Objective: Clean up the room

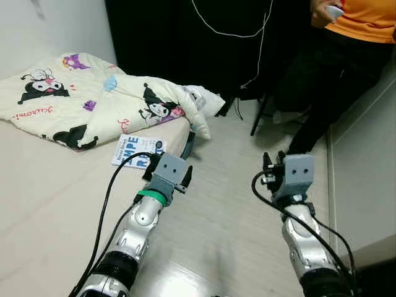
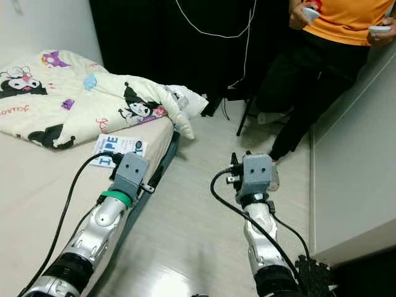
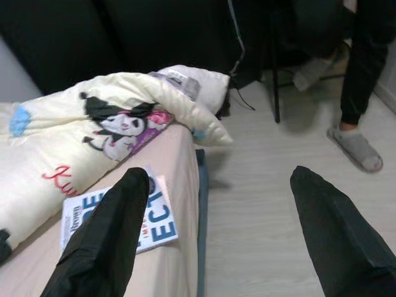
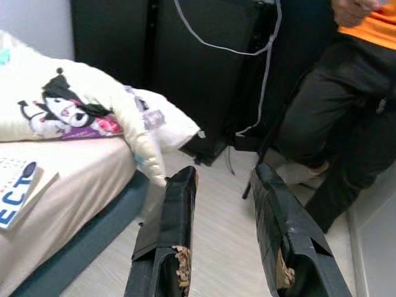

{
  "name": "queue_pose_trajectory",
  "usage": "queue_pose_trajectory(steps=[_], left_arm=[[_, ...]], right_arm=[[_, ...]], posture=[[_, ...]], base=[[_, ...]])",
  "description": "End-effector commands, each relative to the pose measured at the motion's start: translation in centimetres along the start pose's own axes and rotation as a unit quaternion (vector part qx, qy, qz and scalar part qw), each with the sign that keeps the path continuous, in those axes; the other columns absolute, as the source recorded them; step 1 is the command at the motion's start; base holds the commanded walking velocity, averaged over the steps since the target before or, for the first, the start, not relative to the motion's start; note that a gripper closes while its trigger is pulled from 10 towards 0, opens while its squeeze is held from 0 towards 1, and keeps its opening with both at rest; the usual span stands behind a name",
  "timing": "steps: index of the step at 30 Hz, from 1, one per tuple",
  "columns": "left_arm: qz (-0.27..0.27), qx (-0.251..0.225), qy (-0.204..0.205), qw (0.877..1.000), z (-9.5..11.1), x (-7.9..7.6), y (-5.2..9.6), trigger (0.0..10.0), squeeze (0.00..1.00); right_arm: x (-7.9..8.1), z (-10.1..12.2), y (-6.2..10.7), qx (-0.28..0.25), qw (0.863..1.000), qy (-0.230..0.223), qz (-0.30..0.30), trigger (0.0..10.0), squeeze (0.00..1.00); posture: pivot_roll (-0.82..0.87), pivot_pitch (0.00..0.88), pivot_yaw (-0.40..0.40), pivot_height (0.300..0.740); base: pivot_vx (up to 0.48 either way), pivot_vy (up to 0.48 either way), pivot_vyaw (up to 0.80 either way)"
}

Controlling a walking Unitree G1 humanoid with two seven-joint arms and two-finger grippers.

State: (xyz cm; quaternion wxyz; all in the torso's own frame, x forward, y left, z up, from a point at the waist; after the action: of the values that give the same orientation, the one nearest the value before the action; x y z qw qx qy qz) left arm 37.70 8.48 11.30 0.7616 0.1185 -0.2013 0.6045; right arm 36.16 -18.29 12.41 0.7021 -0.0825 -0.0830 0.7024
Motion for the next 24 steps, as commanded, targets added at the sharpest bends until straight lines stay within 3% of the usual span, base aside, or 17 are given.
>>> queue_pose_trajectory(steps=[1,21,24], left_arm=[[-0.002,0.01,0.005,1.0,-0.38,0.0,0.13,10.0,0.0],[-0.008,0.008,0.009,1.0,0.0,-0.27,0.07,10.0,0.0],[-0.007,0.008,0.01,1.0,0.01,-0.3,0.1,10.0,0.0]], right_arm=[[0.3,-0.74,0.38,0.014,1.0,0.001,0.005,10.0,0.0],[0.25,-0.64,0.55,0.016,1.0,-0.006,0.004,10.0,0.0],[0.4,-0.57,0.57,0.014,1.0,-0.021,0.005,10.0,0.0]], posture=[[-0.01,0.088,-0.032,0.72],[-0.02,0.1,-0.032,0.72],[-0.02,0.104,-0.032,0.72]], base=[[0.0,0.0,0.79],[0.0,0.0,0.79],[0.0,0.0,0.0]])
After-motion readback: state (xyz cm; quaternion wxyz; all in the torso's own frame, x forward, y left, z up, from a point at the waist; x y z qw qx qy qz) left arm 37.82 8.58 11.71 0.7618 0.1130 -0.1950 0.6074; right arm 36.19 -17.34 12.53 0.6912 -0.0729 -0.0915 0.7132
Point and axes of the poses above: a point about 5 cm out from each wrist's last joint towards the gripper, its own y axis pointing back from the gripper into the wrist, its own z axis along the axis of the wrist's last joint, x = y × z, the point moved 4 cm from there along -y, pointing out of the wrist towards the gripper, and after that the axes turned 10 degrees about -y, right-handed, at the moved point
